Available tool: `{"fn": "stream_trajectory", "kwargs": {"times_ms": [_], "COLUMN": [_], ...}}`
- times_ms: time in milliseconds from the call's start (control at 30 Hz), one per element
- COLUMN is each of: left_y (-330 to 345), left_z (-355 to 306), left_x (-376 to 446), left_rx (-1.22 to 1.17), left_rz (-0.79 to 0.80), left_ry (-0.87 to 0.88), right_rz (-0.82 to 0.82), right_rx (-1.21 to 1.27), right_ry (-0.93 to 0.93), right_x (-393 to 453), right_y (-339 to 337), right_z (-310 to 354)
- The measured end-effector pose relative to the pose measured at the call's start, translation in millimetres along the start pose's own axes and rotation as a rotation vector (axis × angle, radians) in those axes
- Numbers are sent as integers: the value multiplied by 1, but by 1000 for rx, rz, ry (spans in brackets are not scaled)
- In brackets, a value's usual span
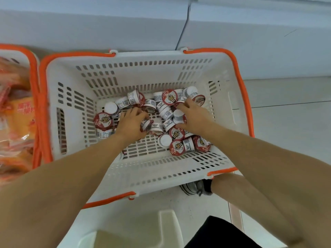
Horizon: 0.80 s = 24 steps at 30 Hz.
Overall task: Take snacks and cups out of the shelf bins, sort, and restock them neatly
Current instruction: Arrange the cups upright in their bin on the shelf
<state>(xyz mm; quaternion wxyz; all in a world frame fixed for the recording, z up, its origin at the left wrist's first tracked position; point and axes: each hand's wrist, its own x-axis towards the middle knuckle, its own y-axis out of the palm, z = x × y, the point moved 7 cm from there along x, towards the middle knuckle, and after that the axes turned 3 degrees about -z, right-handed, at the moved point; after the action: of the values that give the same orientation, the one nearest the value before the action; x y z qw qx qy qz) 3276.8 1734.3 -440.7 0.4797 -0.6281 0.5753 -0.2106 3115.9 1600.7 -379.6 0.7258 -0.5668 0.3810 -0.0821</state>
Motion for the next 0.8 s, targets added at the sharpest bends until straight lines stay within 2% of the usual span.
{"fn": "stream_trajectory", "kwargs": {"times_ms": [100, 267, 367, 467, 533, 633, 733, 800], "left_y": [2, 13, 14, 9, -1, -12, 1, 13], "left_z": [2, 5, 13, 17, 16, 9, 3, 0], "left_x": [-20, -49, -57, -62, -62, -63, -63, -62], "left_rx": [44, 134, 71, 1, 1, 177, 268, 351], "left_rz": [72, 178, 236, 288, 213, 113, 250, 349], "left_ry": [72, 103, 31, -36, -31, 8, -21, -44], "right_rz": [-10, -12, 8, 58, 143, 234, 246, 184], "right_rx": [-131, -96, -2, 212, 276, 238, 269, 295], "right_ry": [-56, -26, 3, 90, 81, 42, 12, 10], "right_x": [1, 12, 14, 15, 14, 7, -2, -5], "right_y": [11, 12, 7, 8, 13, 23, 35, 40], "right_z": [20, 30, 27, 19, 19, 21, 26, 29]}}
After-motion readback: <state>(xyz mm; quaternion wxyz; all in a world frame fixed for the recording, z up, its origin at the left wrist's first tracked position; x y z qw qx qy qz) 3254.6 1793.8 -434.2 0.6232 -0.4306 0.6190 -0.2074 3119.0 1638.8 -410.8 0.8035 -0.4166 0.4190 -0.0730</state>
